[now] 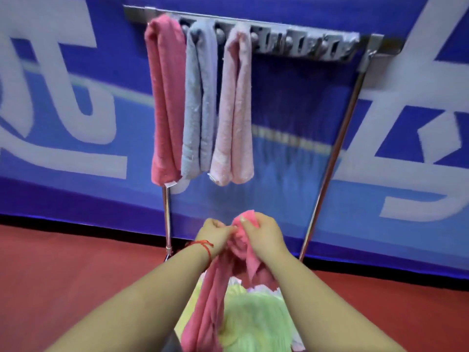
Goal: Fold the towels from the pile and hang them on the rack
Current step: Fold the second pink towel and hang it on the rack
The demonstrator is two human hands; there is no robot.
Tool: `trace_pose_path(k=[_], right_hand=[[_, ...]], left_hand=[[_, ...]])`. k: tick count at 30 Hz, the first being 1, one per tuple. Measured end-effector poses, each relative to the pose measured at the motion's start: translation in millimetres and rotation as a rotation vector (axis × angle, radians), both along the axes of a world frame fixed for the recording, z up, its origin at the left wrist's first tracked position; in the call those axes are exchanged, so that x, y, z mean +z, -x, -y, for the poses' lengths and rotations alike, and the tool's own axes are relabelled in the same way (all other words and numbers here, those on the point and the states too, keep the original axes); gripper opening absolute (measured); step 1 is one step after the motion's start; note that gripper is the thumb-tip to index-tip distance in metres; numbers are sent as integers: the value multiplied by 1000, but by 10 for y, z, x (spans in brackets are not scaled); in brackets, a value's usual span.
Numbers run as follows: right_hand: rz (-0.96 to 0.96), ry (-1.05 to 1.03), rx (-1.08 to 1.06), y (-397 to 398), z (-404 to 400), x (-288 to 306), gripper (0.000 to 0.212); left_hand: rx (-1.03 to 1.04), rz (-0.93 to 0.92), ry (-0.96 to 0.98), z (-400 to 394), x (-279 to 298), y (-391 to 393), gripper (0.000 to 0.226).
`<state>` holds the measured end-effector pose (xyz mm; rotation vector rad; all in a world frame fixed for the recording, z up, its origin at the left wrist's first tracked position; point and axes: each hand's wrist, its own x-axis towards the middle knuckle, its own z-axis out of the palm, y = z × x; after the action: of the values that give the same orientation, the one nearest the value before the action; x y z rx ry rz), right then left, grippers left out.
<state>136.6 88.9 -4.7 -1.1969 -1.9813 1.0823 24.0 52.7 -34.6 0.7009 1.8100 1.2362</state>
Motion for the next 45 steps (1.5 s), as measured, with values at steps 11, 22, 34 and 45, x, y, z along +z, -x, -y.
trace_pose_path(k=[11,22,34,45], right_hand=[[318,-430,124,-386,331,1025,22],[686,-310,68,-676,402,841,16],[902,-195,-44,-844,192,416,26],[899,-25,-108,-950,300,15,39]], left_hand=[[-258,-420,-294,414,917,-147,28],[-17,-324,-494,607,1128,-25,20],[108,-259,-541,742,1068,25,26],[326,-262,-430,832,993,332,27]])
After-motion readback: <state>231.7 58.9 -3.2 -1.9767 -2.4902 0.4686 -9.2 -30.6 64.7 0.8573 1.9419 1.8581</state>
